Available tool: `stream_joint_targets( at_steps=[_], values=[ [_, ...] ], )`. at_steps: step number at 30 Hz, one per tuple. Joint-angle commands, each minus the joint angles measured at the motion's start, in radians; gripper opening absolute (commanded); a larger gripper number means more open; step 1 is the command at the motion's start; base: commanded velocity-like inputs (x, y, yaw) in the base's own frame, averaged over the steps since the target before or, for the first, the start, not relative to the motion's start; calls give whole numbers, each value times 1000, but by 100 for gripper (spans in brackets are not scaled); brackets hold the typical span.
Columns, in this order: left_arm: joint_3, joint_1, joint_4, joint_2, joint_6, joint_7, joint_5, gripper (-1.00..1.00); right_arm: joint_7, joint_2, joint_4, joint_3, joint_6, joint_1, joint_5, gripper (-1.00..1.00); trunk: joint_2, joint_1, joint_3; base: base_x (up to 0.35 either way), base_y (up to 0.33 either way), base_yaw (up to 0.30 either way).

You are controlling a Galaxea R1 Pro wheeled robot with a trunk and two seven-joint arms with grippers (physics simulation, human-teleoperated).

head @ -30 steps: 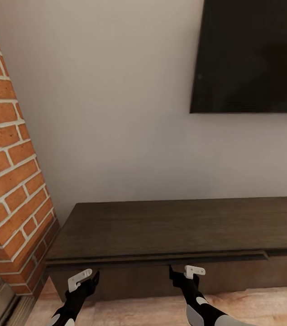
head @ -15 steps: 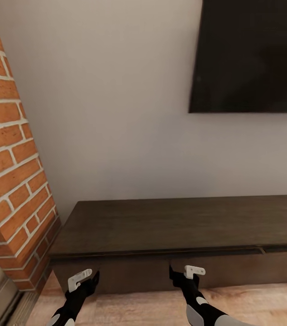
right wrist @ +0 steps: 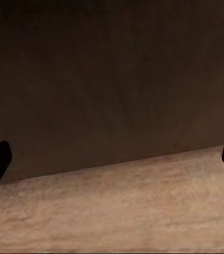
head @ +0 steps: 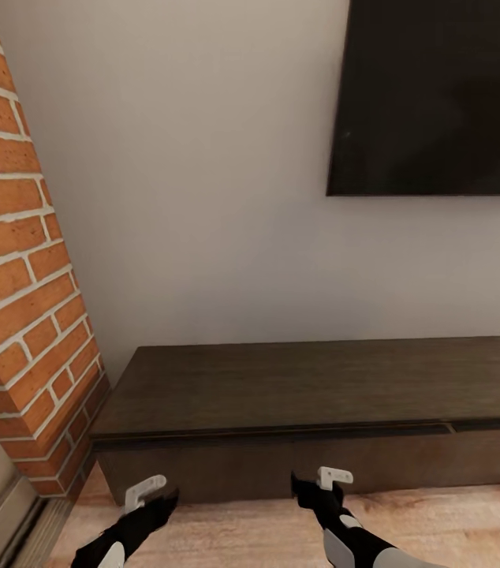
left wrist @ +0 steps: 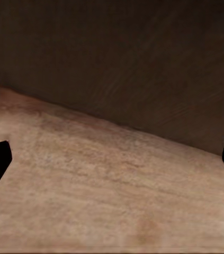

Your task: Place each of the two pumpkins and all three candles from the living room inside a cabinet in the living room (use any cabinet), then make sure every cabinet is closed, and position the cauldron so it is next to a table in the living room.

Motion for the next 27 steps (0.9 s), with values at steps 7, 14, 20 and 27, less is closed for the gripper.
stream_joint_targets(
  at_steps=[7, 14, 20, 27],
  values=[
    [75, -1, -20, 3, 219, 6, 7, 100, 6, 0, 0, 6, 168, -1, -14, 100, 8, -6, 21, 0, 0, 0],
    [79, -5, -12, 7, 248, 7, 7, 100, 9, 0, -6, 8, 206, -1, -7, 100, 57, -33, 43, 0, 0, 0],
    [80, -5, -11, 9, 250, 8, 8, 100, 2, 0, -5, 9, 214, -1, -7, 100, 99, -56, 62, 0, 0, 0],
    [80, -9, -4, 8, 250, 8, 7, 100, -2, 0, -5, 3, 400, -1, -14, 100, 148, -83, 84, 0, 0, 0]
  ],
)
